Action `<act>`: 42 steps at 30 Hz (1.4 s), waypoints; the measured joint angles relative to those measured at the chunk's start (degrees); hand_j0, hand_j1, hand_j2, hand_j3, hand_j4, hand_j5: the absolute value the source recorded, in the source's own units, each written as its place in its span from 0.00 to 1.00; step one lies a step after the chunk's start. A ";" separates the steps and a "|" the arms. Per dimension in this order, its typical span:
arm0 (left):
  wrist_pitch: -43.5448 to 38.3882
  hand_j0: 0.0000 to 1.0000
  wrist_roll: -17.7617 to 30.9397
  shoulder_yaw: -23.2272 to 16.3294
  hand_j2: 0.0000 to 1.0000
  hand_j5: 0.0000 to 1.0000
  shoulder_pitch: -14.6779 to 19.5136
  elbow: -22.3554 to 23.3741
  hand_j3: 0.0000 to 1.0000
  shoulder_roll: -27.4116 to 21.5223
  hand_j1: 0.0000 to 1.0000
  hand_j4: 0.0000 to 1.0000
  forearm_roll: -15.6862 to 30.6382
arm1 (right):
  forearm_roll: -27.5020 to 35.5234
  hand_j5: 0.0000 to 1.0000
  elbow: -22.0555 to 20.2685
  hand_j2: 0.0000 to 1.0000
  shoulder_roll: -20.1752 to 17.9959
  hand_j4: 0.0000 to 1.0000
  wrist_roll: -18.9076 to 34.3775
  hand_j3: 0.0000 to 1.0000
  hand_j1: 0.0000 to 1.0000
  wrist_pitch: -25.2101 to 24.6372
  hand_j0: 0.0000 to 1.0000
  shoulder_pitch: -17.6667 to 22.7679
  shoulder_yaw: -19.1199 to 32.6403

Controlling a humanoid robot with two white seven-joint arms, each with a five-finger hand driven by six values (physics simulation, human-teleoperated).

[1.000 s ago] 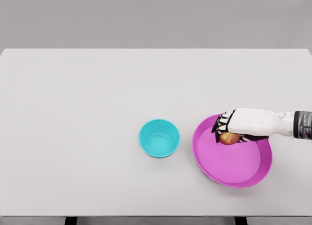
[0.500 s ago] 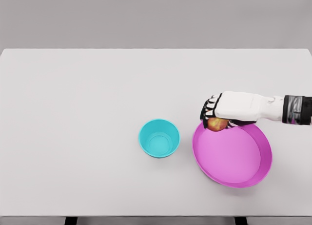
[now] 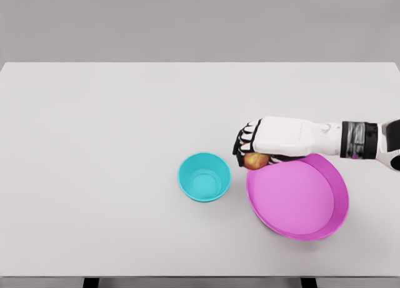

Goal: Put the apple from the pink plate into the blue bowl with your right arm

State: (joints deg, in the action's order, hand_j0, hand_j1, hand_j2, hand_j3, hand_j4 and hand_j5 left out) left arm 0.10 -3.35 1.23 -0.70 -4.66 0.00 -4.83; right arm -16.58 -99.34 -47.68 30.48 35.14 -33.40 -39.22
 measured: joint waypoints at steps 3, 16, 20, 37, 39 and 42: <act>0.00 1.00 0.00 -0.01 1.00 1.00 0.00 0.00 1.00 0.00 1.00 1.00 0.00 | -0.01 0.51 -0.09 0.51 1.52 0.51 0.96 0.51 0.51 0.01 0.51 -0.27 -0.68; 0.01 1.00 0.00 0.00 1.00 1.00 0.00 0.00 1.00 0.00 1.00 1.00 0.00 | -0.97 0.52 -0.28 0.52 7.50 0.52 1.99 0.52 0.52 0.02 0.52 -2.37 -3.52; 0.00 1.00 -0.01 0.00 1.00 1.00 0.00 0.00 1.00 0.00 1.00 1.00 0.00 | -2.42 0.52 0.72 0.52 9.55 0.52 1.98 0.52 0.52 0.00 0.52 -3.43 -4.95; 0.01 1.00 0.00 0.00 1.00 1.00 0.00 0.00 1.00 0.00 1.00 1.00 0.00 | -4.17 1.00 3.81 1.00 12.26 1.00 1.98 1.00 1.00 0.01 1.00 -4.57 -7.99; 0.02 1.00 0.00 0.00 1.00 1.00 0.00 0.00 1.00 0.00 1.00 1.00 0.00 | -4.17 1.00 3.73 1.00 12.27 1.00 1.98 1.00 1.00 0.01 1.00 -4.66 -8.01; 0.01 1.00 -0.01 0.00 1.00 1.00 0.00 0.00 1.00 0.00 1.00 1.00 0.00 | -4.15 1.00 3.28 1.00 12.01 1.00 1.98 1.00 1.00 0.01 1.00 -5.89 -7.83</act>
State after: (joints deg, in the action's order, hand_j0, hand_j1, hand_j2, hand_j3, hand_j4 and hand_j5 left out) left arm 0.12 -3.36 1.23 -0.70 -4.66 0.00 -4.83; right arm -20.74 -96.06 -35.67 32.46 35.15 -39.29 -47.05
